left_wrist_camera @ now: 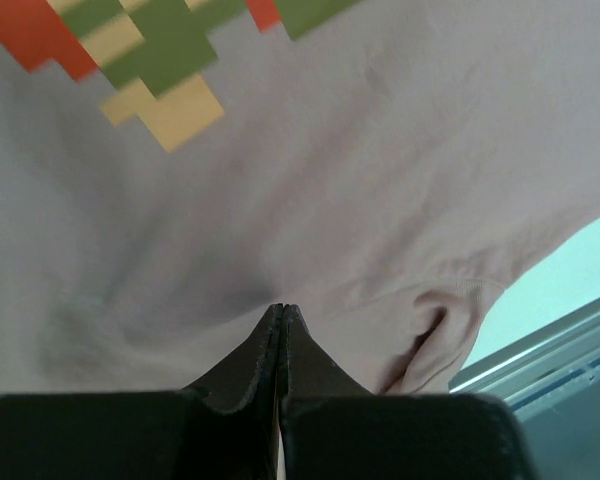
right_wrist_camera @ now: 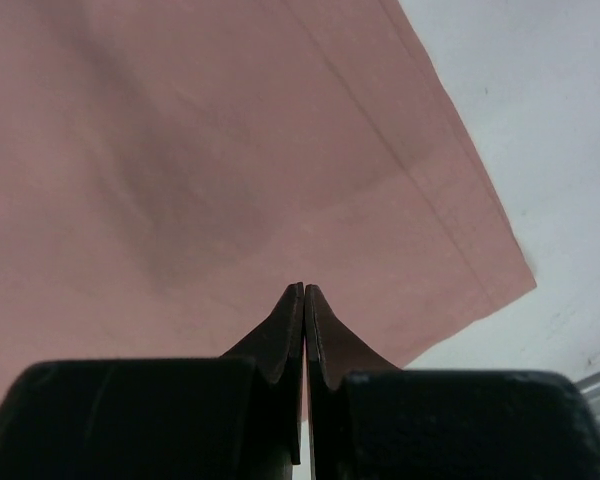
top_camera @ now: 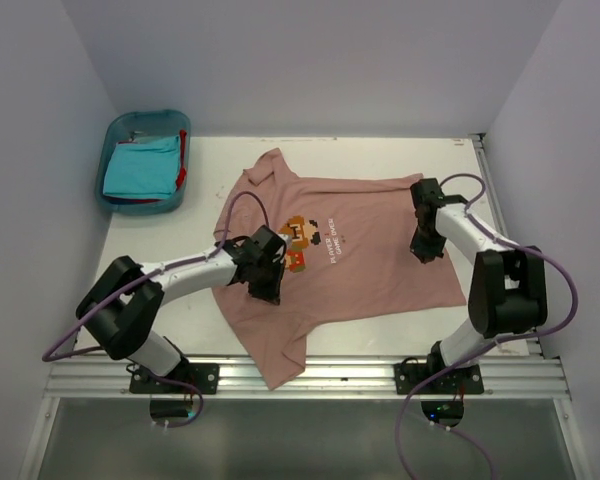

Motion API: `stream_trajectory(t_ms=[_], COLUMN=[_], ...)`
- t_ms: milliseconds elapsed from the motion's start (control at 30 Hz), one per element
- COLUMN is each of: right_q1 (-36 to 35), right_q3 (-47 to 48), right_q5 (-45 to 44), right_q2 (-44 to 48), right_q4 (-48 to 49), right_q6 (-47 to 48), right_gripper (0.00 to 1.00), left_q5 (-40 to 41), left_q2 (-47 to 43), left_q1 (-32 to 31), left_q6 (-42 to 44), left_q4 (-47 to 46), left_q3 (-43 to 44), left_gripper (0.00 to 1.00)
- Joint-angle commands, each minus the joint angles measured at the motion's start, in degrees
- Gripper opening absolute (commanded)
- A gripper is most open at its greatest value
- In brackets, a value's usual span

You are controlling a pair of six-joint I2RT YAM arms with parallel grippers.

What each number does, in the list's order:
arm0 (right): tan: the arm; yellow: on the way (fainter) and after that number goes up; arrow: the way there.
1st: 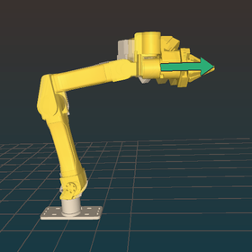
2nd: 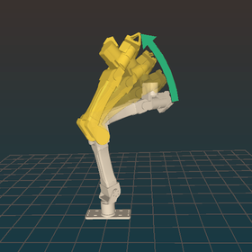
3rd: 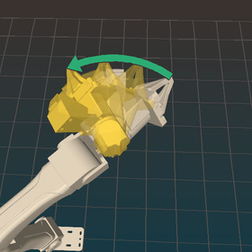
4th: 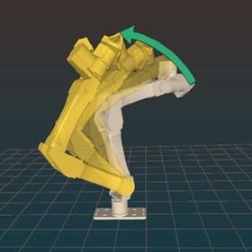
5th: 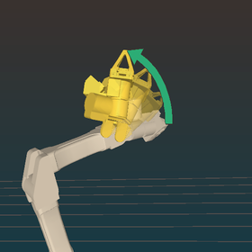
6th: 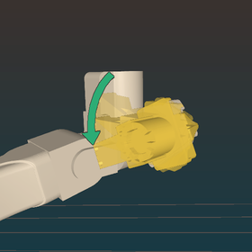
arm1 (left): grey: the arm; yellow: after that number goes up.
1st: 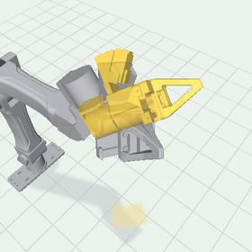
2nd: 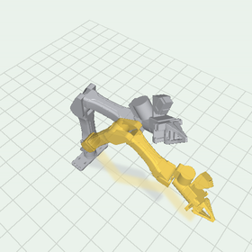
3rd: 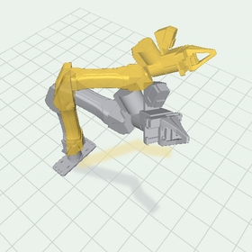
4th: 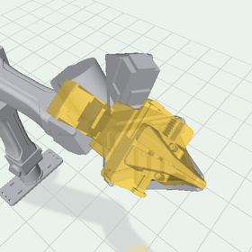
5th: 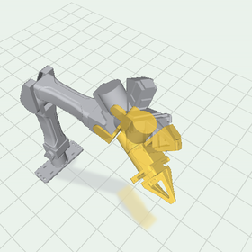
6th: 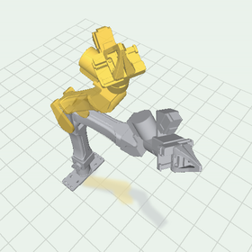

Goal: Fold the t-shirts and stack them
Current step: Flatten out the tshirt

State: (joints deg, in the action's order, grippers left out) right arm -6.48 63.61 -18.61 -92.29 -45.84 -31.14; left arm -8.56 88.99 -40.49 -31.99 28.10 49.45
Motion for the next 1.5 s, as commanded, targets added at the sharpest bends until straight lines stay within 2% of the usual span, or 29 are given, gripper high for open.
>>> stream_trajectory(t_ms=[0, 267, 533, 833, 1033, 1133, 1333, 1467], right_q1=[-0.02, 0.06, 0.15, 0.94, 0.94, 0.94, -0.37, -5.81], right_q3=[-3.04, -2.79, -1.13, 1.25, 0.64, -0.77, 0.02, 0.63], right_q5=[-3.45, -5.82, -11.09, -15.23, -14.88, -10.5, -1.36, 5.42], right_q2=[0.89, -5.7, -14.49, -21.88, -18.9, -13.81, -4.32, 4.21], right_q4=[-2.41, -0.47, -1.44, -4.43, -4.34, -1.18, 2.24, 4.71], right_q6=[-2.52, -4.02, -7.01, -10.09, -9.47, -6.67, 0.61, 4.5], right_gripper=[0.0, 0.0, 0.0, 0.0, 0.0, 0.0, 0.0, 0.04], left_q5=[-2.17, -3.04, -1.64, 0.9, 3.81, 6.0, 8.12, 8.29], left_q2=[-3.38, -2.07, 1.53, -2.59, -3.47, -2.95, -1.1, -0.66], left_q1=[-2.13, -5.47, -6.01, -6.0, -6.09, -6.01, -6.01, -6.01], left_q6=[-2.46, -1.5, -0.27, -1.67, -3.26, -2.82, 0.25, 2.28], left_q4=[-2.17, 0.99, 3.19, 8.29, 10.31, 11.71, 13.91, 13.48], left_q3=[-2.69, -5.33, -8.93, -11.57, -10.26, -7.27, 2.92, 12.75], left_gripper=[0.0, 0.0, 0.0, 0.0, 0.0, 0.0, 0.0, 0.0])
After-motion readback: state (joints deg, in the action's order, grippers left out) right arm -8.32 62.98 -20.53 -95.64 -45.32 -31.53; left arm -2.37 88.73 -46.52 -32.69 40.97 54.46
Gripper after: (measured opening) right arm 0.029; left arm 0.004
